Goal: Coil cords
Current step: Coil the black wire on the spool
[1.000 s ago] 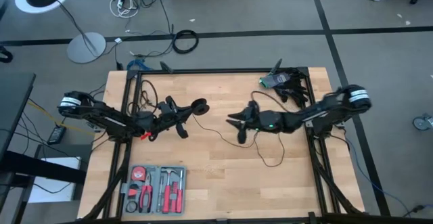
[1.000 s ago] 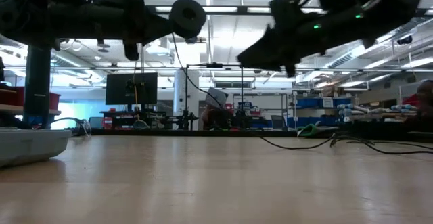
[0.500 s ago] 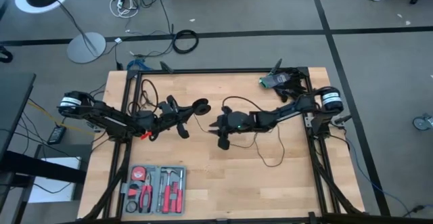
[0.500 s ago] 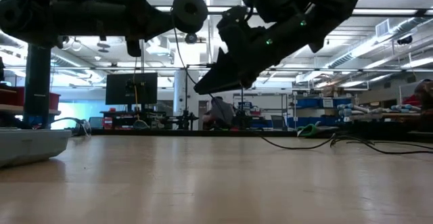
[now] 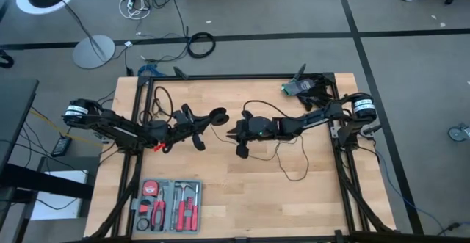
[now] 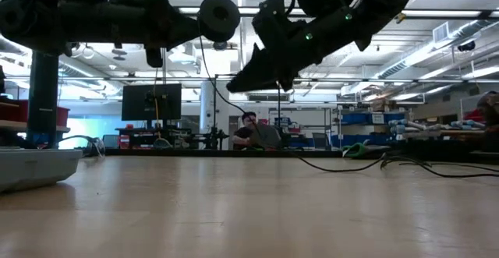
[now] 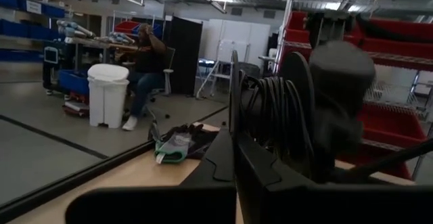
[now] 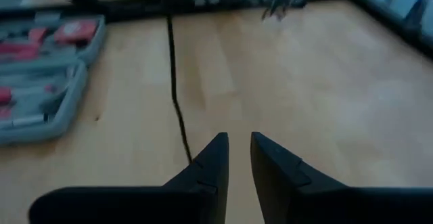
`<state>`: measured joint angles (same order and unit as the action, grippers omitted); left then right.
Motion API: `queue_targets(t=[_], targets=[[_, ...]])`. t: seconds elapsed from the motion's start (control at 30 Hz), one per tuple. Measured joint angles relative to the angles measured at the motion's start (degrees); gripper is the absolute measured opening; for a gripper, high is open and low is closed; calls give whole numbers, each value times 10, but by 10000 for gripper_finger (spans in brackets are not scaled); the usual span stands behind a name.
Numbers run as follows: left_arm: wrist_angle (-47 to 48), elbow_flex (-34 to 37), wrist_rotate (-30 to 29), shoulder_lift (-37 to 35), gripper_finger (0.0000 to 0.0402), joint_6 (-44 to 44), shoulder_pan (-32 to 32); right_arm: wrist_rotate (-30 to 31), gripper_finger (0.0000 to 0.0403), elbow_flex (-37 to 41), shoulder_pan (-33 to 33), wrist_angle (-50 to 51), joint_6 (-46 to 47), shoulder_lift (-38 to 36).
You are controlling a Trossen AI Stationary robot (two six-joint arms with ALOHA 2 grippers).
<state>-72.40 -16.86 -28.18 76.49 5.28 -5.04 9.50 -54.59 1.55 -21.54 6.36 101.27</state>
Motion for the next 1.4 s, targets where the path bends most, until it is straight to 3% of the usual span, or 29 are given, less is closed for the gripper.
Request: queue_targets(t=[0.2, 0.7, 0.9, 1.17, 1.4], targets=[[5, 0, 0, 0, 0, 8, 0, -78, 62, 0, 3, -37, 0, -2], [-44, 0, 0, 0, 0, -4, 0, -76, 60, 0, 2, 30, 8, -1], [-21, 0, 0, 0, 0, -5, 0, -74, 10, 0, 0, 33, 11, -1], [-8, 1, 29, 0, 0, -5, -1, -20, 3, 0, -22, 101, 79, -2], [62, 1, 28, 0, 0, 0, -11, 17, 2, 1, -33, 196, 108, -66]])
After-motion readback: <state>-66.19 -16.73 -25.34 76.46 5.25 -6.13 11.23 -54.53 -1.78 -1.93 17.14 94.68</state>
